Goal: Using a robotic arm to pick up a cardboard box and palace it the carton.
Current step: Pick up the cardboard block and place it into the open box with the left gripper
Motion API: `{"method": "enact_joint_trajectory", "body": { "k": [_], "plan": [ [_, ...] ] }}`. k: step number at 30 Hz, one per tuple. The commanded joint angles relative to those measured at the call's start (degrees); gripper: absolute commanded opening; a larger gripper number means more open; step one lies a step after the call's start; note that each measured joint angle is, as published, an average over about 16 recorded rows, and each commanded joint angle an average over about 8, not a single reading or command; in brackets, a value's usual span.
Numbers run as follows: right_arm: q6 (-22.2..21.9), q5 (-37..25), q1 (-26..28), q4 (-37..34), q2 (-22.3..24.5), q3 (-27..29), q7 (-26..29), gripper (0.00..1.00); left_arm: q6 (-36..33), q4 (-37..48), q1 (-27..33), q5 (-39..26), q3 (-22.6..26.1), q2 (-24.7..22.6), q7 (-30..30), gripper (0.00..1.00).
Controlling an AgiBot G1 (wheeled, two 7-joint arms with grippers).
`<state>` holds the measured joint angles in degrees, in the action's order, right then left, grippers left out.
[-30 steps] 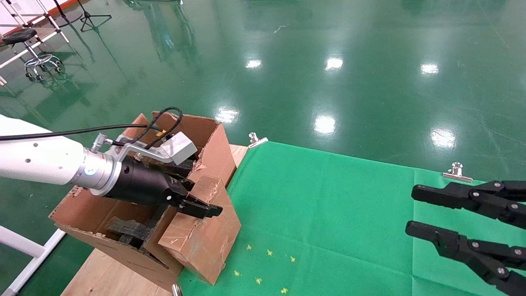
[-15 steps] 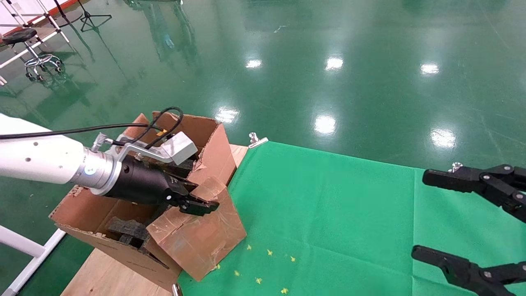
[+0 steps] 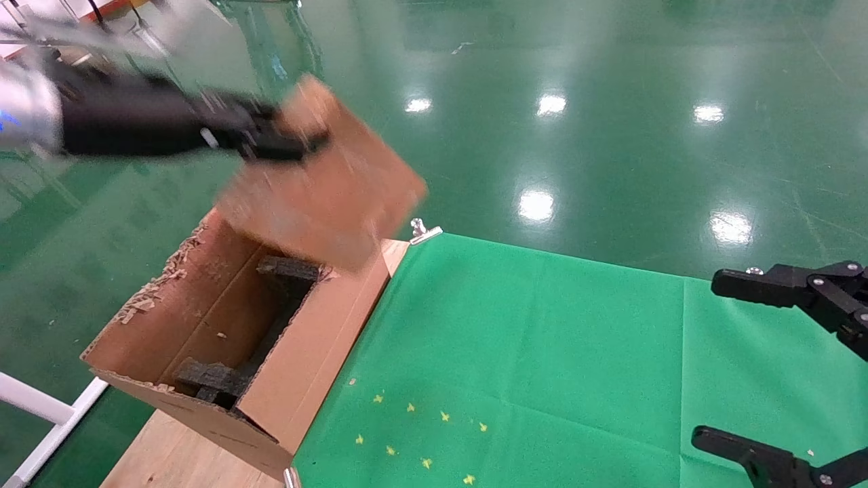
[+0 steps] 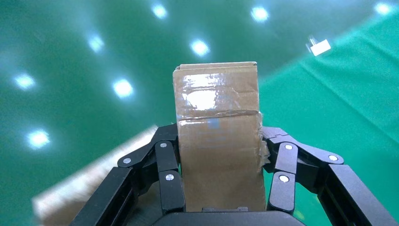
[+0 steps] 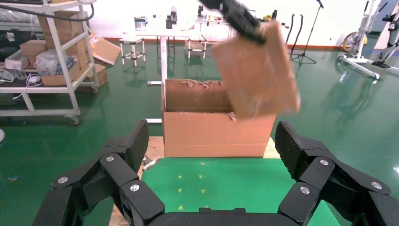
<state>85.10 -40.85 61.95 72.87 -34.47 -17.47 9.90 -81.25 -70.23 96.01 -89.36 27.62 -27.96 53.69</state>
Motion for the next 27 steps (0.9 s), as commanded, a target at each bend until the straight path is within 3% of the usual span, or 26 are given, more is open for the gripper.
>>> {"method": "enact_joint_trajectory", "body": {
  "k": [1,6,16,27],
  "plan": [
    [0.0,0.0,0.0,0.0,0.0,0.0,0.0,1.0,0.8,0.6,2.2,0.5,-1.6,1.0,-1.5,0.0],
    [0.0,0.0,0.0,0.0,0.0,0.0,0.0,1.0,1.6,4.5,2.9,-0.8,-2.4,3.7,-5.1,0.0],
    [0.0,0.0,0.0,0.0,0.0,0.0,0.0,1.0,4.6,16.7,-3.1,-3.4,-1.3,7.9,-14.4,0.0],
    [0.0,0.0,0.0,0.0,0.0,-0.1,0.0,1.0,11.6,29.6,-5.4,-11.9,2.5,3.5,-20.8,0.0]
  ]
}}
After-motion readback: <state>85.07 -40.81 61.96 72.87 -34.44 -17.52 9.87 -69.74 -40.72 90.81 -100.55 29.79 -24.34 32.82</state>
